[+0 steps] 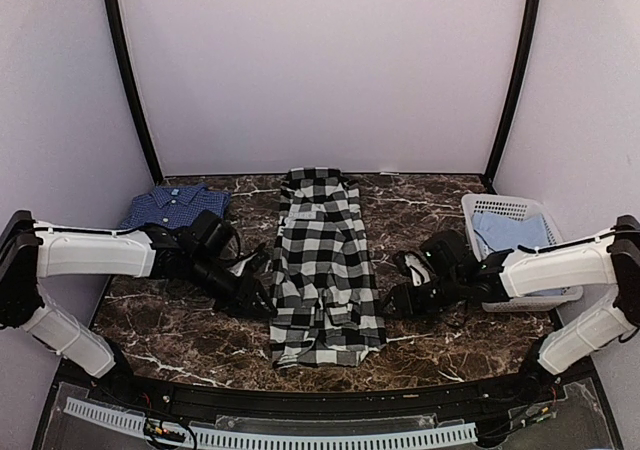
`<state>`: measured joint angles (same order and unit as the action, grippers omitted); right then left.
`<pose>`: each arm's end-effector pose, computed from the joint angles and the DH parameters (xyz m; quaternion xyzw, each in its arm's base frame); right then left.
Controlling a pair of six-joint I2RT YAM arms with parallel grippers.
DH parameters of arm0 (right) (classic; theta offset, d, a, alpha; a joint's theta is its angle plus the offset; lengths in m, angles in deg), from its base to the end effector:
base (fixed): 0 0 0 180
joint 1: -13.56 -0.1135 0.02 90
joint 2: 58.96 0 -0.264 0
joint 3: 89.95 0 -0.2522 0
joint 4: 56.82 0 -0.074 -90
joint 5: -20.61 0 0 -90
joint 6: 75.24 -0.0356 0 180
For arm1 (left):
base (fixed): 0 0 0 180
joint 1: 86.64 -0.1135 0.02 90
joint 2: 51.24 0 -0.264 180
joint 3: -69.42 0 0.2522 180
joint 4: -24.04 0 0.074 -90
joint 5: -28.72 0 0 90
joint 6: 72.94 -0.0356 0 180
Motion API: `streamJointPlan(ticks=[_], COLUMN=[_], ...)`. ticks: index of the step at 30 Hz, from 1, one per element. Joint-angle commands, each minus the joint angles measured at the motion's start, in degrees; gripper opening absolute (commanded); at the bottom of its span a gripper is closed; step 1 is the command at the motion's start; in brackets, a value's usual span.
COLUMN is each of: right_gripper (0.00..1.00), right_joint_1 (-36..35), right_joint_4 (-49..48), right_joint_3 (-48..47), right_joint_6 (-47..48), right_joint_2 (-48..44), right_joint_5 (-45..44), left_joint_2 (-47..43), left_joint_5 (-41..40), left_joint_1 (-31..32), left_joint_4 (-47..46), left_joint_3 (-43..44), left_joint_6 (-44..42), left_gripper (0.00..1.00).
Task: Fold and stack the long sleeve shirts
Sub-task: Smooth out the rectangle-folded shirt at the center of the board, then pick up the rectangle-folded shirt from the center of the board.
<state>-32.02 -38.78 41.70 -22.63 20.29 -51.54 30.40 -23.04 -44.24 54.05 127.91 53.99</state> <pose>0.1728 0.1919 0.1620 -0.1203 0.9189 0.3383 0.1633 0.1880 -0.2015 0.1939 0.1462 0.8905 -0.4298 0.0315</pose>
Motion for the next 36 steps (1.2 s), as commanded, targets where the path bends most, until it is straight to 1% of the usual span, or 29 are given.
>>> streamJointPlan(ticks=[1, 5, 7, 8, 12, 20, 26, 31, 36], right_gripper=[0.53, 0.54, 0.57, 0.58, 0.61, 0.68, 0.68, 0.68, 0.68], right_joint_1=[0.93, 0.85, 0.89, 0.85, 0.93, 1.2, 1.2, 1.2, 1.2], right_joint_4=[-3.92, -1.91, -2.24, -2.97, -8.43, -16.86, -24.01, -28.01, -30.92], right_joint_3=[2.25, 3.01, 3.97, 4.59, 7.18, 9.39, 10.4, 10.77, 9.35], right_joint_6=[-3.11, -3.21, -3.58, -3.97, -6.02, -9.93, -13.95, -15.99, -16.8], right_joint_2=[-2.11, -3.92, -4.45, -4.29, -2.69, 1.79, 5.91, 8.33, 12.24], right_joint_5=[3.64, 2.27, 1.81, 2.09, 4.32, 7.93, 11.57, 12.59, 13.53], left_joint_2=[-0.12, 2.37, 3.08, 3.3, 5.12, 6.9, 7.83, 9.38, 11.89], left_joint_5=[-4.63, -3.45, -3.44, -3.52, -2.88, -0.93, 1.19, 1.43, 1.85], left_joint_1=[-4.64, -5.86, -6.1, -6.18, -6.77, -6.8, -6.63, -6.28, -4.49], left_joint_4=[-2.45, -4.58, -5.93, -6.64, -8.54, -12.98, -16.02, -20.0, -22.85], left_joint_3=[-0.86, -1.18, -1.73, -1.92, -3.23, -7.68, -9.98, -11.09, -10.54], left_joint_6=[0.88, 0.92, 1.27, 1.63, 2.83, 6.36, 9.61, 12.45, 14.83], left_gripper=[0.28, 0.29, 0.35, 0.38, 0.41, 0.43, 0.44, 0.45, 0.42])
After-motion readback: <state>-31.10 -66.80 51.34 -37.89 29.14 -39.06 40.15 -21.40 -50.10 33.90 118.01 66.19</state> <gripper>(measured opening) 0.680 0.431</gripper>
